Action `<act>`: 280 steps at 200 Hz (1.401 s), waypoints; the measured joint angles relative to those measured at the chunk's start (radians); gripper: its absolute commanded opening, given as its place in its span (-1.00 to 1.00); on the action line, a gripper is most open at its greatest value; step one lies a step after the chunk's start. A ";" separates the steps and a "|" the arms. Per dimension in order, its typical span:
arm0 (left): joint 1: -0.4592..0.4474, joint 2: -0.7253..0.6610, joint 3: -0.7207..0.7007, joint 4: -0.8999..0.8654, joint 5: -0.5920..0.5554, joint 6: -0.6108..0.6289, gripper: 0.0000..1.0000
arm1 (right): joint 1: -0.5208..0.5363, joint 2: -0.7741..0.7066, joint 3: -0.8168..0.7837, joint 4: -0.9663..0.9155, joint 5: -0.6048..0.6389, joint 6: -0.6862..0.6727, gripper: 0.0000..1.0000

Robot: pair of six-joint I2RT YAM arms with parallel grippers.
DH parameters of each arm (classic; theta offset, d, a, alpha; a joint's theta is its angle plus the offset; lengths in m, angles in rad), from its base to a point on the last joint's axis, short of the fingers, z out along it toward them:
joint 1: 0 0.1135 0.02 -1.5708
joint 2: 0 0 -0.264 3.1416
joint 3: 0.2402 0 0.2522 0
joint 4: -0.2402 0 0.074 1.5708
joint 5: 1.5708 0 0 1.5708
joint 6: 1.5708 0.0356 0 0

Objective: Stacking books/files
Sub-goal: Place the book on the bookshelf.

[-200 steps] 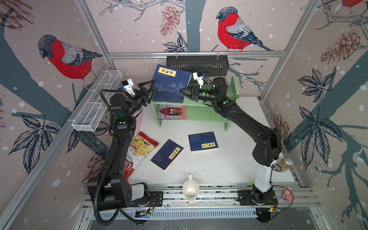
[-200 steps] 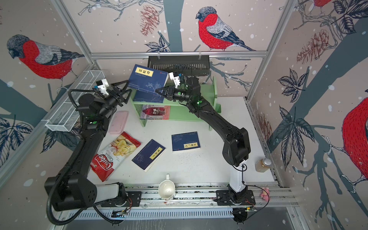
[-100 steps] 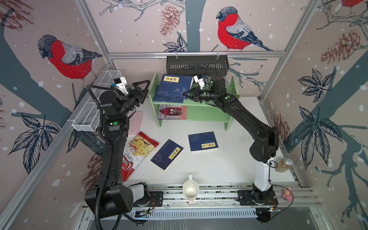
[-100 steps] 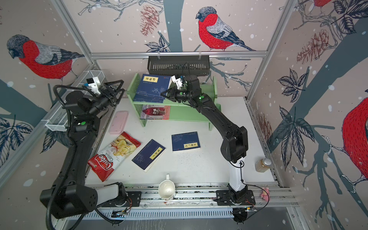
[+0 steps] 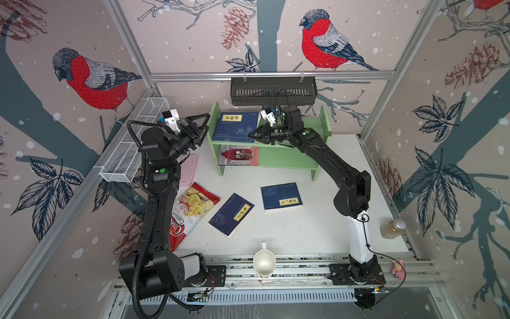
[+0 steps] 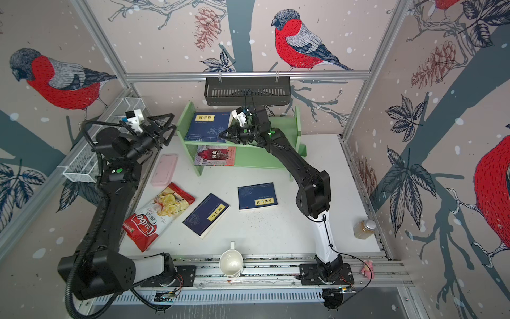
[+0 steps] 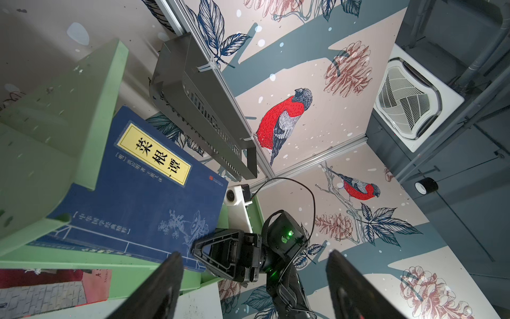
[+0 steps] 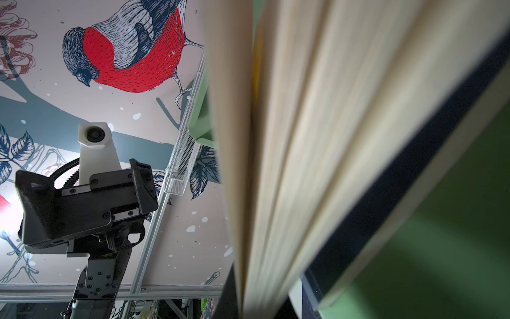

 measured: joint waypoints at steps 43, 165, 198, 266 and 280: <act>0.000 0.005 -0.018 0.023 0.007 -0.021 0.64 | 0.000 0.014 0.004 -0.005 -0.022 0.005 -0.80; 0.000 -0.002 -0.033 0.053 0.022 -0.054 0.64 | -0.010 0.025 0.014 0.039 -0.037 0.061 -0.89; 0.000 -0.002 -0.033 0.053 0.023 -0.067 0.64 | -0.010 0.025 0.014 0.043 -0.037 0.064 -0.88; 0.000 -0.006 -0.041 0.054 0.024 -0.070 0.64 | -0.010 0.039 0.016 0.054 -0.040 0.087 -0.57; 0.000 -0.006 -0.043 0.054 0.024 -0.071 0.64 | -0.010 0.043 0.020 0.064 -0.040 0.087 -0.54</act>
